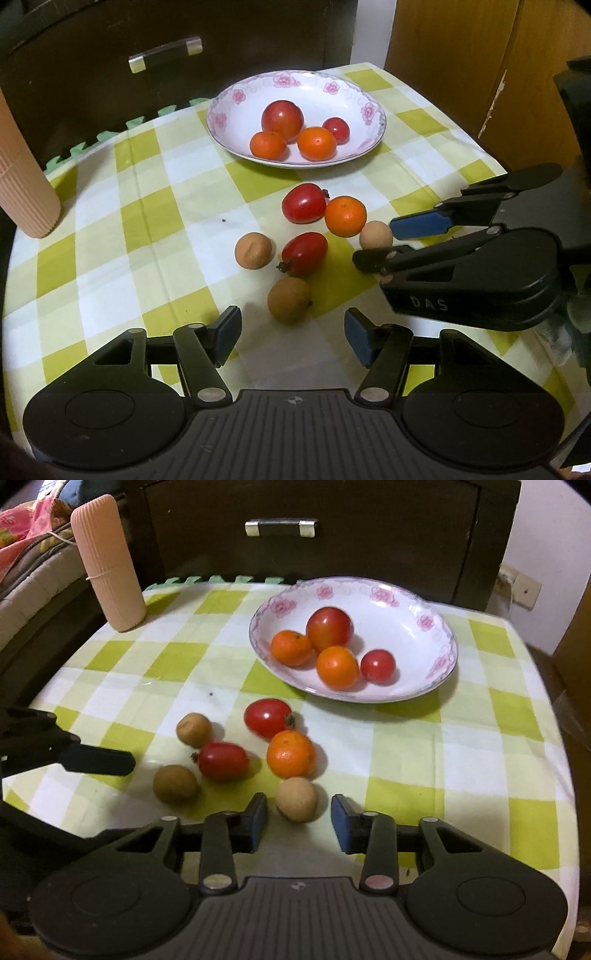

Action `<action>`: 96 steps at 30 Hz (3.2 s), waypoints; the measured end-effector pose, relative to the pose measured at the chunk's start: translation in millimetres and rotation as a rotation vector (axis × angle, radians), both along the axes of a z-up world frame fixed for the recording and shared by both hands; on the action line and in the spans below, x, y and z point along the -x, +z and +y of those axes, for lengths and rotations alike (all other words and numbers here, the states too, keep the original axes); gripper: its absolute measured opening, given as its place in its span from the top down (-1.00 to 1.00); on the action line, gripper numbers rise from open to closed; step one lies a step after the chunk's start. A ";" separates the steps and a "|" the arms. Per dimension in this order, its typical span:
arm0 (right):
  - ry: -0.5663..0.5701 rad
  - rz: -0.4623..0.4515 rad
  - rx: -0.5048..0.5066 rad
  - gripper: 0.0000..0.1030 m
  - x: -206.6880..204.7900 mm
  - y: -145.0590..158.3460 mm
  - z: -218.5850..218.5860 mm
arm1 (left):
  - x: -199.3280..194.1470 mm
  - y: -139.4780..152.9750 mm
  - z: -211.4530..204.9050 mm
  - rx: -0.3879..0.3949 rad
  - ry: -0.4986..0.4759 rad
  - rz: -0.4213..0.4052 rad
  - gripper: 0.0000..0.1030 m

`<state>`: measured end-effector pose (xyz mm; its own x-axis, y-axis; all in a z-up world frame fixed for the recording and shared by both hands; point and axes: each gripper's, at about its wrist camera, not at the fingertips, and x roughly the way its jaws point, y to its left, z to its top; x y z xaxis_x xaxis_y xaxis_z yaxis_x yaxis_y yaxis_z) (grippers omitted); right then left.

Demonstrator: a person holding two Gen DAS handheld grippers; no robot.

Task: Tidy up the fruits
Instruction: 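Grasp a small brown fruit with the left tool while the right tool grasps another, then carry the brown fruits with both tools up and over to the bowl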

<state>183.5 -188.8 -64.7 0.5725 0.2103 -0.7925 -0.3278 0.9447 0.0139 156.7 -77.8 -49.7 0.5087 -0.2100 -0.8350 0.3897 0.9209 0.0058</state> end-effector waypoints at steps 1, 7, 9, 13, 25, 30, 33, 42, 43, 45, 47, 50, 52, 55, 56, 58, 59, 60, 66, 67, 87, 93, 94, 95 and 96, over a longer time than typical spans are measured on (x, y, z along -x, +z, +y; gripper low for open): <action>-0.007 0.001 0.001 0.53 -1.0 0.7 -0.1 | -0.5 -0.9 0.0 0.003 0.002 0.000 -0.34; -0.035 0.008 -0.019 0.53 0.0 5.5 -7.6 | -2.0 -7.2 -2.7 0.015 0.001 -0.004 -0.18; -0.041 0.010 -0.036 0.54 2.1 7.4 -11.2 | -4.3 -9.3 -3.5 0.021 0.004 -0.009 -0.09; -0.053 0.011 -0.052 0.54 5.7 10.5 -15.0 | -8.0 -13.4 -4.1 0.021 0.009 -0.025 -0.02; -0.058 0.022 -0.028 0.54 15.0 10.5 -14.3 | -3.0 -9.4 -2.9 0.003 0.028 -0.031 0.31; -0.041 0.039 -0.003 0.53 33.4 10.1 -12.6 | 11.5 -4.2 -5.1 0.009 0.021 -0.029 0.30; -0.029 0.049 0.006 0.54 45.8 7.7 -10.9 | 23.8 -5.8 -6.4 0.001 0.013 -0.019 0.30; -0.003 0.065 0.016 0.53 73.6 -0.3 -9.1 | 44.3 -14.1 -11.1 -0.021 -0.011 0.003 0.28; -0.003 0.064 0.012 0.53 73.5 -0.4 -9.6 | 45.1 -13.8 -11.4 -0.024 -0.012 0.002 0.27; -0.003 0.065 0.004 0.53 72.7 -0.4 -10.8 | 45.4 -13.8 -11.3 -0.023 -0.013 0.002 0.26; -0.001 0.064 -0.001 0.52 72.2 -0.5 -11.8 | 45.4 -13.7 -11.9 -0.029 -0.016 -0.004 0.20; 0.011 0.065 -0.009 0.47 72.3 -0.4 -12.9 | 46.0 -14.2 -13.0 -0.039 -0.021 -0.007 -0.08; 0.015 0.064 -0.005 0.35 71.9 -0.5 -13.8 | 46.2 -14.8 -13.5 -0.040 -0.027 -0.005 -0.13; 0.004 0.062 0.002 0.28 70.5 -1.1 -16.5 | 46.6 -14.7 -14.4 -0.051 -0.030 -0.013 -0.22; 0.002 0.062 -0.001 0.28 69.8 -1.2 -17.8 | 46.2 -14.9 -14.4 -0.047 -0.030 -0.013 -0.24; 0.001 0.061 -0.005 0.28 69.2 -0.7 -19.2 | 46.3 -15.3 -14.6 -0.042 -0.032 -0.010 -0.24; 0.003 0.060 -0.005 0.28 69.1 -0.7 -19.2 | 46.8 -15.5 -15.1 -0.044 -0.036 -0.010 -0.24; 0.006 0.058 -0.003 0.28 68.9 -0.9 -18.8 | 47.1 -15.6 -15.2 -0.047 -0.039 -0.012 -0.24; 0.019 0.049 0.001 0.28 68.4 0.3 -16.0 | 47.0 -14.5 -14.5 -0.043 -0.039 -0.011 -0.13; 0.028 0.046 0.009 0.29 69.0 1.0 -14.0 | 47.4 -14.3 -14.9 -0.044 -0.043 -0.010 -0.04; -0.009 0.034 -0.028 0.53 62.0 15.3 -6.7 | 38.7 -1.6 -10.3 0.023 0.009 0.000 0.31; -0.036 0.004 -0.040 0.54 55.9 25.8 -6.5 | 30.1 7.4 -8.4 0.043 0.038 -0.020 0.32; -0.043 -0.003 -0.042 0.54 54.3 27.6 -7.0 | 28.5 9.0 -8.5 0.045 0.041 -0.024 0.32; -0.048 -0.006 -0.045 0.54 52.9 28.9 -7.8 | 26.7 10.8 -8.8 0.048 0.043 -0.029 0.32; -0.054 -0.011 -0.047 0.54 51.7 30.3 -8.4 | 25.0 12.1 -9.2 0.051 0.045 -0.033 0.31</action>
